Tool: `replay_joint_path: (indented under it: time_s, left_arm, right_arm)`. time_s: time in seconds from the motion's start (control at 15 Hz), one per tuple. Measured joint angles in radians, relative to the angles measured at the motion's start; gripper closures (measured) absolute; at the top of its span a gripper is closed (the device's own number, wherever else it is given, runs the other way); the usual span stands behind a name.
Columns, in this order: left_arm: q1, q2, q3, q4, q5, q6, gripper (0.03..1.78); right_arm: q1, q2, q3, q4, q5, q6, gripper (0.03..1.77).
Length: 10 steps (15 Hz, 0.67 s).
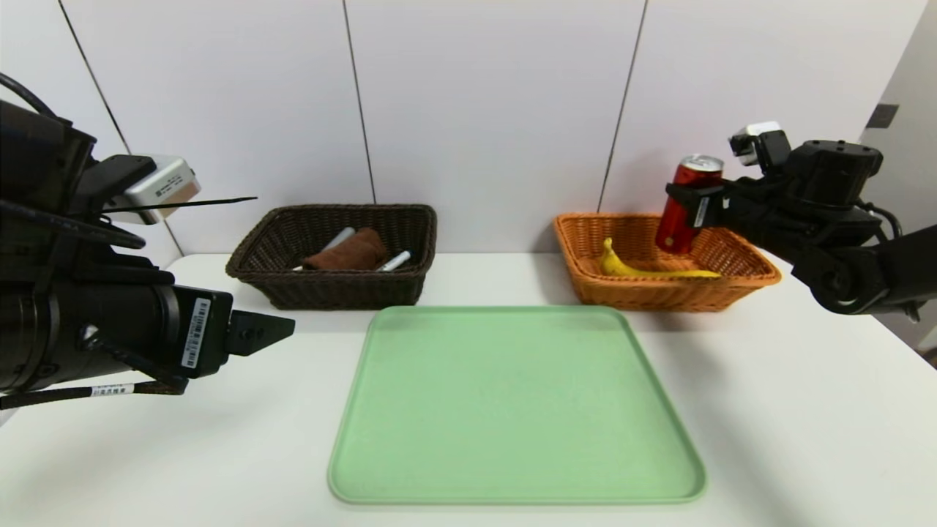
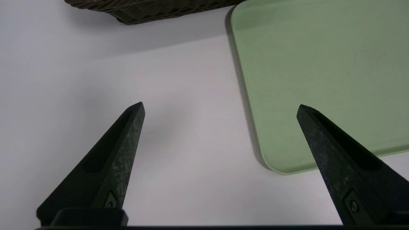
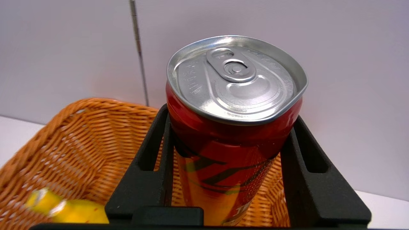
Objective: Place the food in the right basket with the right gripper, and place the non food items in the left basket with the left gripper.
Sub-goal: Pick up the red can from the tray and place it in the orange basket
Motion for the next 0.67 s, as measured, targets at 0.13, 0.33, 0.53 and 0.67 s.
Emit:
replay_joint_path:
  time_s: [0.13,0.33,0.53,0.67]
  left_arm:
    - [0.0,0.0,0.001,0.001,0.0,0.0,0.12]
    - [0.0,0.0,0.001,0.001,-0.001,0.0,0.12]
    - [0.0,0.0,0.001,0.001,0.0,0.0,0.12]
    - [0.0,0.0,0.001,0.001,-0.001,-0.001,0.12]
  right_arm:
    - [0.0,0.034,0.001,-0.031,-0.021,-0.001,0.89]
    - [0.0,0.058,0.001,-0.033,-0.021,0.0,0.89]
    - [0.0,0.071,0.001,-0.034,-0.02,0.001,0.89]
    - [0.0,0.076,0.001,-0.037,-0.02,0.001,0.89]
